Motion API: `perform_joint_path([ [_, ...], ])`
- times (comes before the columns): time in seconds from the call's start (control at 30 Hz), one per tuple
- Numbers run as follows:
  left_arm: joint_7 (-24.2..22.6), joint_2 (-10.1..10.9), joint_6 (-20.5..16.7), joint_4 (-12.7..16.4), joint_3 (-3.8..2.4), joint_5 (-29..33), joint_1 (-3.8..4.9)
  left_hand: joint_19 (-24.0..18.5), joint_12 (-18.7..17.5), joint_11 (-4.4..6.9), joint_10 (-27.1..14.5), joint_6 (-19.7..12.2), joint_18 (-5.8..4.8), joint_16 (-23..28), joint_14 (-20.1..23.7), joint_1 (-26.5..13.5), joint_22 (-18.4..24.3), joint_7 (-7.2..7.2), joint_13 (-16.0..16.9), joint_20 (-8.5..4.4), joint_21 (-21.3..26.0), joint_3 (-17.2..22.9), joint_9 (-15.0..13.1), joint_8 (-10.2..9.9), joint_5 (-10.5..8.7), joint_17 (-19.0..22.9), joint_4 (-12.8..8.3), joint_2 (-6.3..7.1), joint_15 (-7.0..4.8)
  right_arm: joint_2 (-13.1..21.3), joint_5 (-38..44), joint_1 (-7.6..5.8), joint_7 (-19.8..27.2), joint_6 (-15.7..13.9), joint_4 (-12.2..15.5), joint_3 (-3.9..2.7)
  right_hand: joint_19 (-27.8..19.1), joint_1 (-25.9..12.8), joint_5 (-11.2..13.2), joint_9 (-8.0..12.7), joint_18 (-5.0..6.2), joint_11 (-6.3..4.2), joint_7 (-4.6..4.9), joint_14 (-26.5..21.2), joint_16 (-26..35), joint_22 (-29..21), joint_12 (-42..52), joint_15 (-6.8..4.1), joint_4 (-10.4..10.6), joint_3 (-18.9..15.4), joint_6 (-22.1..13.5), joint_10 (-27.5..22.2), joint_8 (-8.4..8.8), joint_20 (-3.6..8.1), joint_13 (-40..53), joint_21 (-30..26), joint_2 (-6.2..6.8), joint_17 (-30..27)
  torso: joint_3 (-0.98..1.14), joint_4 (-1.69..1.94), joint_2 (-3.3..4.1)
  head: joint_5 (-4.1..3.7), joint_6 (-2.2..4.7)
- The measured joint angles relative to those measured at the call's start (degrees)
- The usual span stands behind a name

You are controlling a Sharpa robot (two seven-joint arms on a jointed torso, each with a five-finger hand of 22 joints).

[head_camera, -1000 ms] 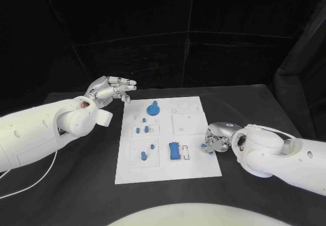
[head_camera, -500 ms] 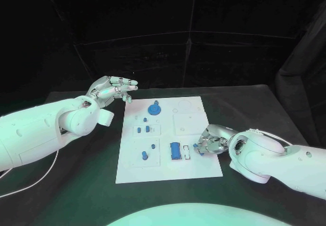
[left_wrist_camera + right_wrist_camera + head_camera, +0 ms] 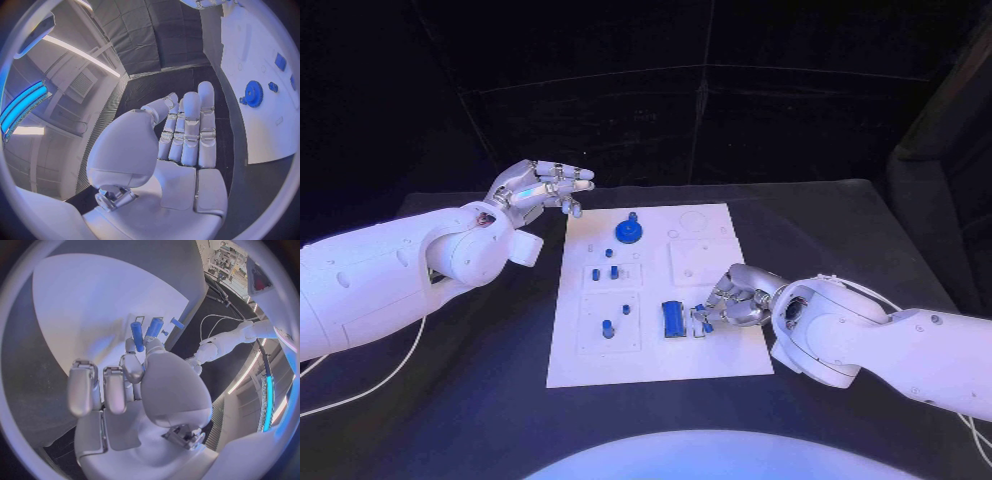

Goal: Assemble the parts on the task board

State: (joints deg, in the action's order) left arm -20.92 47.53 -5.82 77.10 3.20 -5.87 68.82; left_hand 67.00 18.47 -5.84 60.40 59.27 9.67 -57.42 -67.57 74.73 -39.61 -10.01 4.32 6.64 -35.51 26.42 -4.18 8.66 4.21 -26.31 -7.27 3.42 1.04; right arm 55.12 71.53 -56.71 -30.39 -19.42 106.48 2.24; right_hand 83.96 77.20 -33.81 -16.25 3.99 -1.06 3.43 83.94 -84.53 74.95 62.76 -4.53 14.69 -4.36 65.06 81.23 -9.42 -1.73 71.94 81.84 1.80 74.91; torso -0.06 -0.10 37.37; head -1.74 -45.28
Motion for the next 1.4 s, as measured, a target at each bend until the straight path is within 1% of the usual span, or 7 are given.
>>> perform_joint_path([
  [0.37,0.08,0.05,0.11,0.07,0.01,0.00,0.00,0.00,0.00,0.00,0.00,0.00,0.00,0.00,0.00,0.00,0.00,0.00,0.00,0.00,0.00,0.00,0.00,0.00,0.00,0.00,0.00,0.00,0.00,-0.85,-1.46,-0.01,-1.17,2.11,-0.68,0.00,0.01,-1.06,1.16,-0.66,0.00,-0.48,-0.64,0.00,-0.55,-0.01,-1.08,-0.41,0.84,0.84,1.36,0.48,-0.36,0.40,-0.75,0.42,0.00,0.00,0.01,-0.07,0.03,0.14,-0.26],
  [0.7,0.17,0.09,0.22,0.14,0.01,0.00,0.00,0.00,0.00,0.00,0.00,0.00,0.00,0.00,0.00,0.00,-0.01,0.00,0.01,0.00,0.00,0.00,0.00,0.00,0.00,0.00,0.00,0.00,0.00,-1.54,-1.30,-0.02,-2.40,2.96,-1.35,-0.02,0.01,-1.06,1.16,-0.62,0.00,-0.68,-0.64,0.00,-0.55,-0.02,-1.08,-0.40,0.99,0.98,1.37,0.68,-0.36,0.40,-0.81,0.42,0.00,0.00,0.01,-0.07,0.01,0.05,-0.35],
  [0.97,0.23,0.20,0.29,0.19,0.01,0.00,0.00,0.00,0.00,0.00,0.00,0.00,0.00,0.00,0.00,0.00,-0.01,0.00,0.01,0.00,0.00,0.00,0.00,0.00,0.00,0.00,0.00,0.00,0.00,-2.10,-0.28,-0.03,-3.18,2.88,-1.71,-0.02,0.01,-3.40,4.55,-1.07,0.00,-0.68,-0.78,0.00,-0.55,-0.02,-1.32,-0.40,1.37,0.93,1.87,1.09,-0.37,0.40,-0.99,0.65,-0.09,-0.01,0.01,-0.02,0.00,0.11,-0.32],
  [1.2,0.28,0.24,0.35,0.23,0.01,0.00,0.00,0.00,0.00,0.00,0.00,0.00,0.00,0.00,0.00,0.00,-0.01,0.00,0.01,0.00,0.00,0.00,0.00,0.00,0.00,0.00,0.00,0.00,0.00,-2.46,0.66,-0.01,-3.52,2.55,-1.84,0.01,0.01,-3.78,4.55,-1.13,0.00,-0.68,-0.69,0.00,-0.55,-0.02,-1.33,-0.40,1.37,0.93,2.15,1.49,-0.37,0.40,-1.04,0.65,-0.46,-0.01,0.02,-0.03,0.00,0.17,-0.29],
  [1.23,0.29,0.24,0.36,0.23,0.01,0.00,0.00,0.00,0.00,0.00,0.00,0.00,0.00,0.00,0.00,0.00,-0.01,0.00,0.01,0.00,0.00,0.00,0.00,0.00,0.00,0.00,0.00,0.00,0.00,-2.51,0.75,0.00,-3.53,2.50,-1.84,0.01,0.01,-4.02,4.82,-1.20,-0.12,-0.68,-0.80,0.00,-0.79,-0.02,-1.37,-0.40,1.37,0.93,2.25,1.50,-0.37,0.40,-1.03,0.65,-0.71,-0.01,0.02,-0.03,0.00,0.17,-0.29],
  [1.27,0.29,0.25,0.37,0.23,0.01,0.00,0.00,0.00,0.00,0.00,0.00,0.00,0.00,0.00,0.00,0.00,-0.01,0.00,0.01,0.00,0.00,0.00,0.00,0.00,0.00,0.00,0.00,0.00,0.00,-2.56,0.86,0.00,-3.54,2.45,-1.84,0.01,0.01,-4.11,4.83,-1.27,-0.93,-0.68,-0.88,0.06,-0.79,-0.02,-1.37,-0.45,1.37,0.93,2.33,1.50,-0.37,0.40,-0.99,0.65,-0.80,-0.01,0.02,-0.03,0.00,0.17,-0.30],
  [1.4,0.33,0.25,0.42,0.24,0.01,0.00,0.00,0.00,0.19,0.00,0.00,0.00,0.00,0.00,0.00,0.00,-0.01,0.00,-0.01,0.00,0.22,0.00,0.00,0.00,0.00,0.05,0.00,0.00,0.00,-2.62,1.14,0.00,-3.55,2.34,-1.84,0.01,0.22,-4.23,4.87,-1.41,-0.93,-0.88,-0.89,0.22,-0.79,-0.02,-1.37,-0.61,1.53,1.08,2.34,1.70,-0.57,0.61,-0.84,0.91,-0.92,0.02,0.03,-0.03,0.00,0.17,-0.37],
])
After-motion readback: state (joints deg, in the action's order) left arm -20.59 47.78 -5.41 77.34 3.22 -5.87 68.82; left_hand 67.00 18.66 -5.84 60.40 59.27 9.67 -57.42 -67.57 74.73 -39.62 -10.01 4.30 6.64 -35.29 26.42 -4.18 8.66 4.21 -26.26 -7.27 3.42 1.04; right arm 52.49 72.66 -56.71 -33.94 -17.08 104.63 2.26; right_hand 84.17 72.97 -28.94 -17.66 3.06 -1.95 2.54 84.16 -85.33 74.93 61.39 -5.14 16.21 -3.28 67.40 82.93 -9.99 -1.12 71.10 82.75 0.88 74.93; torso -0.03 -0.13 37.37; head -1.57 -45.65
